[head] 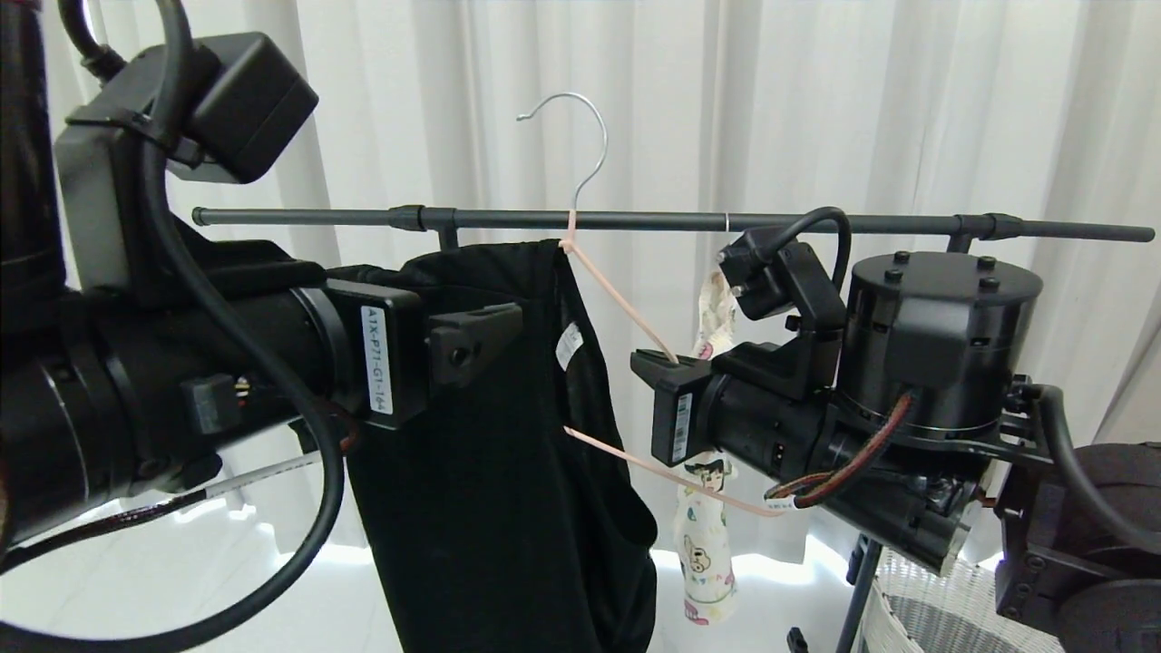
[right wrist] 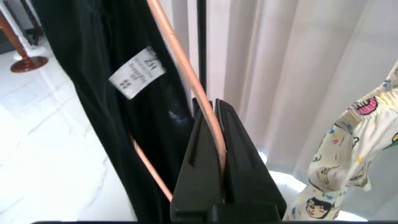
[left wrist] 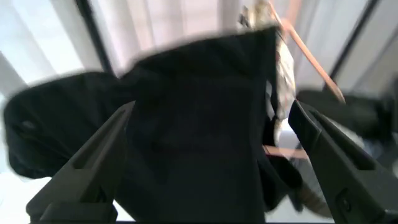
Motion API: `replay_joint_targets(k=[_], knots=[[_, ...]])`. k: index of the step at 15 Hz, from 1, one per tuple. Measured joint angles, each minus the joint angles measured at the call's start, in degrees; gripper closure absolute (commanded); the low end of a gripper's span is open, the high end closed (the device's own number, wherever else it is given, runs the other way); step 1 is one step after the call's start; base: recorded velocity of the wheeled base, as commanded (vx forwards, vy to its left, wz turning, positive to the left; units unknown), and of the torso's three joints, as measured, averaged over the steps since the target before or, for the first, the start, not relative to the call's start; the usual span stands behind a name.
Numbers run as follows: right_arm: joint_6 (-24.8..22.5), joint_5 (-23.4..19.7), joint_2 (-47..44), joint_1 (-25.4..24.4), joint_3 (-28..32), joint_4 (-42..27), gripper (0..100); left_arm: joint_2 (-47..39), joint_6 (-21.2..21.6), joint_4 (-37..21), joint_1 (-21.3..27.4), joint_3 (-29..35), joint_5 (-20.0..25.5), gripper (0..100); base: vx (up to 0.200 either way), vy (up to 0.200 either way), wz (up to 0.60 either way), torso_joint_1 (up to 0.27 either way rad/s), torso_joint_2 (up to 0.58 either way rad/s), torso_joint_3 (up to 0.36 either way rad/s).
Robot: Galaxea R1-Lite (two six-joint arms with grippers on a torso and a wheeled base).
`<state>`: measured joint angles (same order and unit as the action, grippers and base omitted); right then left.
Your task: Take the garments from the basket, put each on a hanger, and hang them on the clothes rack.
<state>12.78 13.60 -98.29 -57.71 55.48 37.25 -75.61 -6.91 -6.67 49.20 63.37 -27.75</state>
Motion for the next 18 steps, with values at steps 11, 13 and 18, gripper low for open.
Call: replay_joint_targets(k=[11, 13, 18], knots=[[-4.8, -5.8, 9.5, 3.7, -19.4, 8.0, 100, 13.9, 19.4, 0.5, -16.9, -12.2, 33.0, 0, 0.0, 0.0, 0.0, 0.0, 0.0, 0.0], [-5.2, -6.6, 11.9, 1.9, -21.8, 8.0, 100, 14.4, 20.1, 0.6, -18.7, -13.3, 35.4, 0, 0.0, 0.0, 0.0, 0.0, 0.0, 0.0], [-7.7, -7.5, 16.6, -5.0, -28.0, 8.1, 100, 14.7, 20.1, 0.7, -12.4, -16.9, 43.2, 0, 0.0, 0.0, 0.0, 0.0, 0.0, 0.0]])
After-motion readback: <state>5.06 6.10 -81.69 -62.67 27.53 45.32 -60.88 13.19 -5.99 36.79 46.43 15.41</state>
